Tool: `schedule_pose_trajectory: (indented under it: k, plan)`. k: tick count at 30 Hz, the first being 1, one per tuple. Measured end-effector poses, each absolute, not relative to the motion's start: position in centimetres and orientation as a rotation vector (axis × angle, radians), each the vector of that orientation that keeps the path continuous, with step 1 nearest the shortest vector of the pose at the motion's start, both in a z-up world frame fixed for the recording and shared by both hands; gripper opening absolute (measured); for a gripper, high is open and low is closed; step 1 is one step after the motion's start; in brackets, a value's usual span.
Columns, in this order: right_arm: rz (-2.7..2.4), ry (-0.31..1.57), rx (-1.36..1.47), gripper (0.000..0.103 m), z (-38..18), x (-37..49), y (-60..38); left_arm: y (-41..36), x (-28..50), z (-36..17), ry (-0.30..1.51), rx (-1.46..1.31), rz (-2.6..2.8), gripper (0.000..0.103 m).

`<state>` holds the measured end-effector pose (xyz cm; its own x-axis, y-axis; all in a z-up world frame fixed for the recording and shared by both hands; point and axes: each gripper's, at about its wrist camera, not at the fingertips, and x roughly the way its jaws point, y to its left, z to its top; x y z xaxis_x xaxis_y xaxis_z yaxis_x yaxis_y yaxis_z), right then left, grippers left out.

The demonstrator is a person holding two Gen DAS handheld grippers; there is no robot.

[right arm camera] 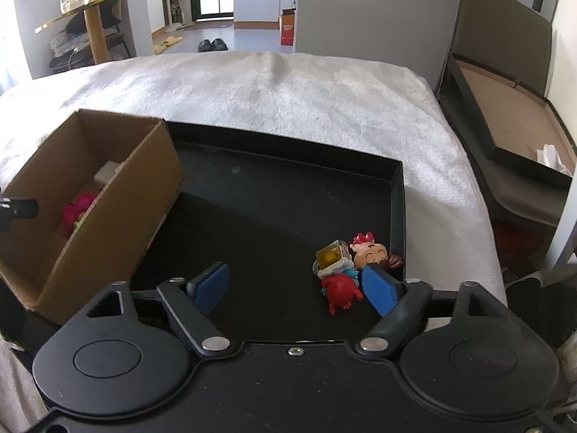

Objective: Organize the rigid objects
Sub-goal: 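Move the right gripper to the yellow-and-red figurine and grasp it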

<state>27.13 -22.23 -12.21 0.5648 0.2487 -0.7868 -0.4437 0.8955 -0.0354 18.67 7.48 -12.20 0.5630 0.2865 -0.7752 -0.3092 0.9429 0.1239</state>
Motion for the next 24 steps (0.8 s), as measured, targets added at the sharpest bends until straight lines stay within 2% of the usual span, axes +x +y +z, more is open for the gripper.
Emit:
schedule_pose_trajectory:
  k: [5,10,13,21,24]
  plan:
    - [0.42,0.879,-0.268,0.067,-13.4,28.1,-22.2,7.4,19.0,-12.3,0.911,-0.017,0.36,0.085]
    - [0.418,0.875,-0.302,0.065,-14.8,29.2,-22.0,7.7,19.2,-12.6,0.914,-0.013,0.374,0.085]
    - [0.419,0.9,-0.309,0.056,-15.7,29.7,-21.8,7.8,19.3,-12.7,0.916,-0.016,0.382,0.085]
    - [0.416,0.927,-0.339,0.053,-17.0,30.1,-21.3,8.1,19.4,-12.9,0.918,-0.018,0.388,0.085]
    - [0.411,0.955,-0.347,0.039,-17.3,30.3,-21.2,8.2,19.4,-12.9,0.918,-0.019,0.386,0.085]
